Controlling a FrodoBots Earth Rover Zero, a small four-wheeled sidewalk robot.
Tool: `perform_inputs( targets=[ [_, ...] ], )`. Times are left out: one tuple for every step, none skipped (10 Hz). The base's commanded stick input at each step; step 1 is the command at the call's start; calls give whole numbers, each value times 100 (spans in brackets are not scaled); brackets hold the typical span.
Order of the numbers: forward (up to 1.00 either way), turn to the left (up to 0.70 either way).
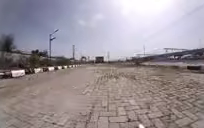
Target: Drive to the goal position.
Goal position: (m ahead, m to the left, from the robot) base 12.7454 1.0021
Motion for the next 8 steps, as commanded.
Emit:
perform_inputs(
  targets=[
    [100,0],
    [100,0],
    [100,0],
    [100,0],
    [100,0],
    [100,0],
    [100,0],
    [100,0]
  ],
)
